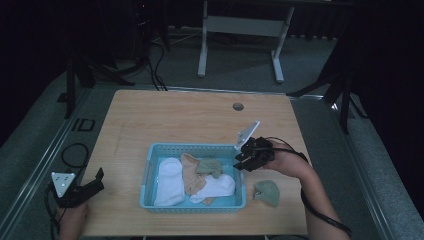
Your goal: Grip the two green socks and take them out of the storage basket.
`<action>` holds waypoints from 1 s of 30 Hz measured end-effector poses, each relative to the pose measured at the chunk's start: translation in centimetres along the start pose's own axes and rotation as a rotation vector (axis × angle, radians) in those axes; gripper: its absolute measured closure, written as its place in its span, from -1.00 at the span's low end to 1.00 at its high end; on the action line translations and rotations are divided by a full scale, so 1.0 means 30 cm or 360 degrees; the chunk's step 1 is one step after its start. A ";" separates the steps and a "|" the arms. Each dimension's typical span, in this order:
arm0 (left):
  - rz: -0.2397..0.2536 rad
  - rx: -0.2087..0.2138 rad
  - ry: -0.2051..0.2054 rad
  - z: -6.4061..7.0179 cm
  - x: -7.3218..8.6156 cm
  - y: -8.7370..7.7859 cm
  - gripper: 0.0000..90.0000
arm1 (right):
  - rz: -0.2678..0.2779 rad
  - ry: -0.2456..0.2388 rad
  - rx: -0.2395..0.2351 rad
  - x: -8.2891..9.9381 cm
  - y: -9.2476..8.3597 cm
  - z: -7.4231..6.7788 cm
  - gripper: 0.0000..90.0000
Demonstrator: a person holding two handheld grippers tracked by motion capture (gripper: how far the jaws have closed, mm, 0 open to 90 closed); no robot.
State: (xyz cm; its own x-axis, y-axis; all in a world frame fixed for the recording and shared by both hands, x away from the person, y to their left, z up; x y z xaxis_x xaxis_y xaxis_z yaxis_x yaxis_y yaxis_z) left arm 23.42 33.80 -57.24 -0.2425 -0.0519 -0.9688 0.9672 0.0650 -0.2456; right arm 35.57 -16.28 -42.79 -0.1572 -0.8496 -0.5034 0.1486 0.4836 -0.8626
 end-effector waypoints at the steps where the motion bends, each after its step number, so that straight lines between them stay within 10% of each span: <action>1: 0.0000 0.0001 0.0001 0.000 0.000 0.000 -0.99 | -0.0005 -0.0005 -0.0007 -0.007 0.005 -0.001 0.46; 30: 0.0005 0.0010 -0.0002 -0.002 0.000 -0.002 -0.99 | -0.0125 -0.0098 -0.0152 -0.111 0.258 -0.024 0.41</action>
State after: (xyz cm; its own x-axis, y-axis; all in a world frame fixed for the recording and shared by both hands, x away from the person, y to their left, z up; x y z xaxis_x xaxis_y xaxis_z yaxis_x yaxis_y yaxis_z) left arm 23.36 33.85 -57.24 -0.2394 -0.0529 -0.9695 0.9684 0.0592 -0.2423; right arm 36.53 -9.55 -47.81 -0.1042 -0.8956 -0.4325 0.0442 0.4302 -0.9016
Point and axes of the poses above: each handheld gripper's, and its own axes: y roughly forward along the jaws, x roughly out of its underside, z roughly to its right, the point moved 1 cm from there along y, roughly forward along the jaws, and after that the axes turned 5 degrees about z, right-handed, at the moved point
